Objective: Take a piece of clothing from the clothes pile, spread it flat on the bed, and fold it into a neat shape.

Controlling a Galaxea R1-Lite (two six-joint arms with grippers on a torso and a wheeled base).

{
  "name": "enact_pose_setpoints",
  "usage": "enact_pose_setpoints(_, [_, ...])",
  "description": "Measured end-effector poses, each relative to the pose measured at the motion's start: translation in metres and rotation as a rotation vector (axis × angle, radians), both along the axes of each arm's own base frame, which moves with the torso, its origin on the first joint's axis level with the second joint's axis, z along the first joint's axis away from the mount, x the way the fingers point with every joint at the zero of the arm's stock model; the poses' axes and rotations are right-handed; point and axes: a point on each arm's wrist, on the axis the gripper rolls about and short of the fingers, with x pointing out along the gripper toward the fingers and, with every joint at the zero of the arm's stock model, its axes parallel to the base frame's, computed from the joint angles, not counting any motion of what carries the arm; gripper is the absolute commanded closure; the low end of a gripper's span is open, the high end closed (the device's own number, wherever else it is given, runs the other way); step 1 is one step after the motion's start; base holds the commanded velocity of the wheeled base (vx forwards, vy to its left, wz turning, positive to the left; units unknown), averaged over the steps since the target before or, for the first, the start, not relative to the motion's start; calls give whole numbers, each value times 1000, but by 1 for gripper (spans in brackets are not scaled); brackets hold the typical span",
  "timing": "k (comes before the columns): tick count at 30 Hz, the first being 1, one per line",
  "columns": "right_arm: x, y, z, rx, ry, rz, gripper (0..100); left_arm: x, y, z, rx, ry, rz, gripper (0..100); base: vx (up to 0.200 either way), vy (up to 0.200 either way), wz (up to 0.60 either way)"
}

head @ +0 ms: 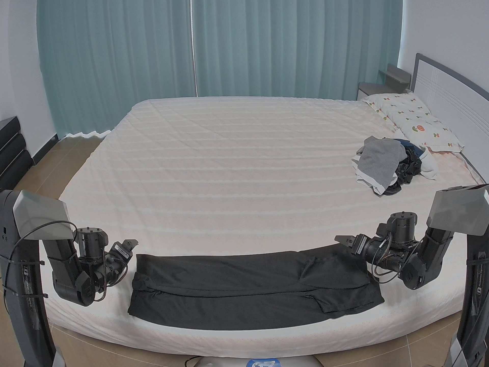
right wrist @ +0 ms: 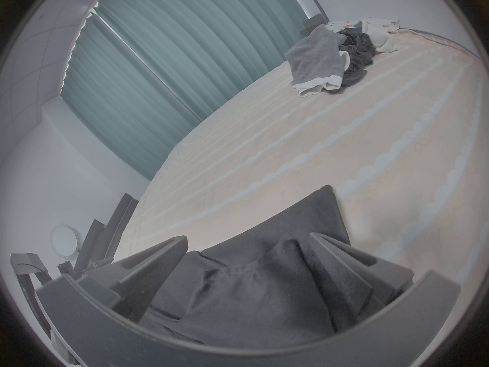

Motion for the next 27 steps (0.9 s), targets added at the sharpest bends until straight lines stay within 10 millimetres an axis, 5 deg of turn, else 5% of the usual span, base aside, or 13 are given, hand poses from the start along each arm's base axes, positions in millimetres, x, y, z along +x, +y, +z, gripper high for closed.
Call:
enact_pose_setpoints(7, [14,0,-20,-5,16,10,0,-2,1,1,-2,1,3,0,0,0,0])
enact_pose_setpoints(8, [15,0,-22,-3,22,14,100,-2,1,1,-2,1,3,0,0,0,0])
enact_pose_setpoints(17, [15,0,-34,-1,53,25,100,-2,1,2,-2,0,3,0,0,0,0])
enact_pose_setpoints(27, [20,-9,-21,15,-30,-6,100,-2,1,2,-1,0,3,0,0,0,0])
